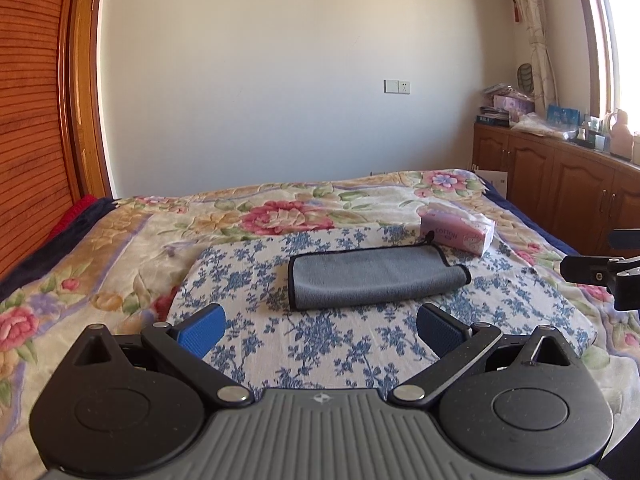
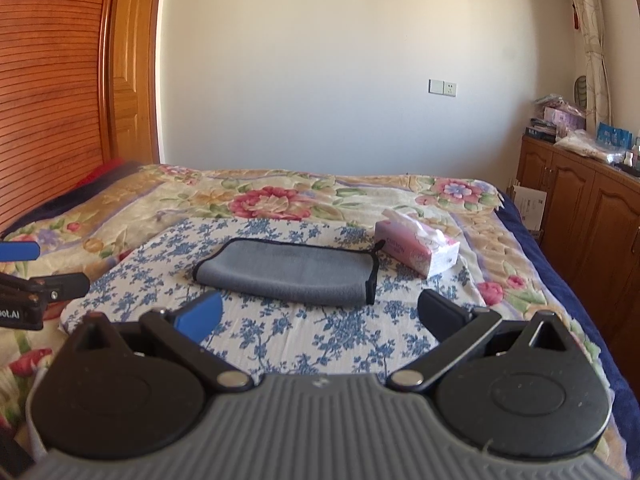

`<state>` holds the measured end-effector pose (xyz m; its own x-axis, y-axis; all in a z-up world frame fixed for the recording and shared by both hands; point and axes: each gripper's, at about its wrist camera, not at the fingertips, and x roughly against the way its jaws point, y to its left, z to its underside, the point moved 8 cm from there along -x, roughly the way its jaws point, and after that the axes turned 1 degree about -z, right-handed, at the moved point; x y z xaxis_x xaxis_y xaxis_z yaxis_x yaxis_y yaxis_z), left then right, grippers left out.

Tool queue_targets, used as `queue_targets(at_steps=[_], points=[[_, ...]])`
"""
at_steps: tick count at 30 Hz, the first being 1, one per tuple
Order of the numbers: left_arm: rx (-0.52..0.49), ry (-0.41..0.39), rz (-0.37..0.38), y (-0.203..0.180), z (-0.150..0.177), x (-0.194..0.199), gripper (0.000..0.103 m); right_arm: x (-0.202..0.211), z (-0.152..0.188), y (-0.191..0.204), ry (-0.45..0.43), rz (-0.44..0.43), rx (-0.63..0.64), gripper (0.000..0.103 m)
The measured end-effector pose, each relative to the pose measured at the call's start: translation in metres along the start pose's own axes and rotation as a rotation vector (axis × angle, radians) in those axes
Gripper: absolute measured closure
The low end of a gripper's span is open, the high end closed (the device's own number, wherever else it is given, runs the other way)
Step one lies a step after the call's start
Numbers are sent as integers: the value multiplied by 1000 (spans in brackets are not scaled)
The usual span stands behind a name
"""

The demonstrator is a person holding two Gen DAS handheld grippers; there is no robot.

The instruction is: Fold towel

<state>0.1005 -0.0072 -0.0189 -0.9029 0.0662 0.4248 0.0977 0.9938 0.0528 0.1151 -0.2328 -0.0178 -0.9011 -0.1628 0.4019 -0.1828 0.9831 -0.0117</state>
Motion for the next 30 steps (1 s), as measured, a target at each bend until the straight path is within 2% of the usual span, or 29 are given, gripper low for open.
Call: queue_targets(at_steps=[17,30], points=[[14,32,-12,6,30,-5,0,-4,22,-10,16,43,-17,0],[-15,-31,-29,3,27,-6,0,1,18,-15,-56,72,-16,0]])
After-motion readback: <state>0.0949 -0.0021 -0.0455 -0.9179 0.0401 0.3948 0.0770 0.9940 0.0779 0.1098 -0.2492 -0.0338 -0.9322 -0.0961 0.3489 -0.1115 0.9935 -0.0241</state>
